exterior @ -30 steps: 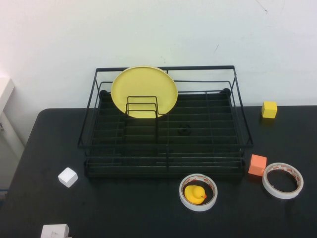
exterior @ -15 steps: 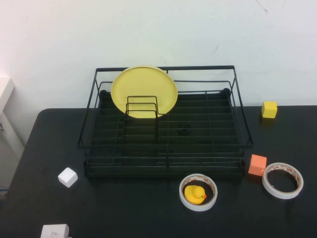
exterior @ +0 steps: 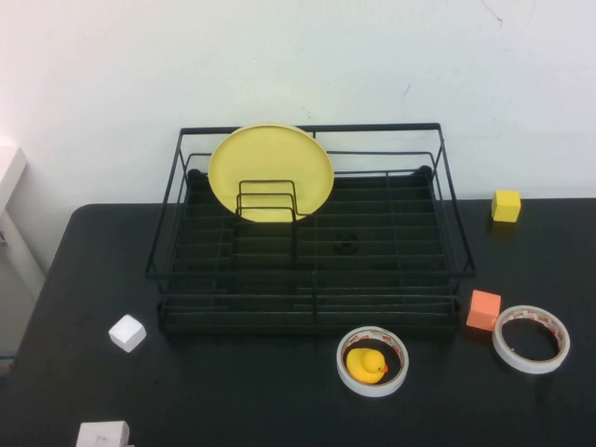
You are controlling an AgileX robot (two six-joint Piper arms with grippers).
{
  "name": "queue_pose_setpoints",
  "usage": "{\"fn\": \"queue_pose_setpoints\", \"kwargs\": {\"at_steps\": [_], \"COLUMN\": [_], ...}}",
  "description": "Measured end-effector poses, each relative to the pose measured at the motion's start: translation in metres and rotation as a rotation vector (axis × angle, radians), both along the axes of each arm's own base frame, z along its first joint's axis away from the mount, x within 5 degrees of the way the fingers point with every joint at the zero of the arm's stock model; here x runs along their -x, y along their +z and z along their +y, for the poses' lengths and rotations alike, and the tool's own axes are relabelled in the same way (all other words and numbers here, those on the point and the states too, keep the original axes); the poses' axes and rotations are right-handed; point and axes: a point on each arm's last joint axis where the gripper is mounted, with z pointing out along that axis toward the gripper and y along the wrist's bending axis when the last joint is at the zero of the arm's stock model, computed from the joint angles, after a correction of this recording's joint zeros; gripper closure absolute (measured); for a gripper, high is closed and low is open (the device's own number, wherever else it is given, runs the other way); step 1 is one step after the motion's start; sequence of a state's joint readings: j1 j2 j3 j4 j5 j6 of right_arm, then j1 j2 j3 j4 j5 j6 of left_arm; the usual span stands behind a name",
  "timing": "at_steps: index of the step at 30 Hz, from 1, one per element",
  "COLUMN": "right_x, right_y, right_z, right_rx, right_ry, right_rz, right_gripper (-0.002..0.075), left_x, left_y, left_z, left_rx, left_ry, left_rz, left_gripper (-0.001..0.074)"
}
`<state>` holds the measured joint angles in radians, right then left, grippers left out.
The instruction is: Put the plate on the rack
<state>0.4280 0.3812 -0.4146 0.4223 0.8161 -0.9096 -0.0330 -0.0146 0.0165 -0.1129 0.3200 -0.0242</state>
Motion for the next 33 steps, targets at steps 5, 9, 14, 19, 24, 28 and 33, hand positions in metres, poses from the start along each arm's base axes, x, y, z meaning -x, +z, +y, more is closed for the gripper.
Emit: {"fn": "queue_pose_setpoints", "kwargs": {"at_steps": [5, 9, 14, 19, 24, 28, 33], "right_x": [0.014, 0.023, 0.015, -0.001, -0.007, -0.008, -0.008], "right_y": [0.008, 0.015, -0.001, -0.041, -0.079, -0.085, -0.084], "right_z": [-0.012, -0.023, -0.033, -0.04, -0.042, -0.042, -0.042], "right_rx": [-0.015, -0.07, -0.215, -0.237, -0.243, -0.259, -0.279], "right_ry": [-0.056, -0.231, -0.539, -0.707, -0.763, -0.776, -0.782], "right_rz": [-0.187, -0.388, -0.512, -0.449, -0.345, -0.329, -0.33], "right_gripper": [0.0725, 0.0725, 0.0725, 0.0725, 0.0725, 0.0725, 0.0725], "left_x": [0.0, 0.0, 0.0, 0.0, 0.0, 0.0, 0.0], "left_y": [0.0, 0.0, 0.0, 0.0, 0.0, 0.0, 0.0], "left_z": [0.0, 0.0, 0.0, 0.0, 0.0, 0.0, 0.0], "left_rx": [0.002, 0.0, -0.002, -0.007, -0.013, -0.015, -0.013], "left_ry": [0.0, -0.001, -0.001, -0.003, -0.005, -0.005, -0.005], "left_rz": [0.0, 0.001, 0.001, 0.0, 0.001, 0.001, 0.001], "left_gripper": [0.0735, 0.0735, 0.0735, 0.0735, 0.0735, 0.0735, 0.0735]}}
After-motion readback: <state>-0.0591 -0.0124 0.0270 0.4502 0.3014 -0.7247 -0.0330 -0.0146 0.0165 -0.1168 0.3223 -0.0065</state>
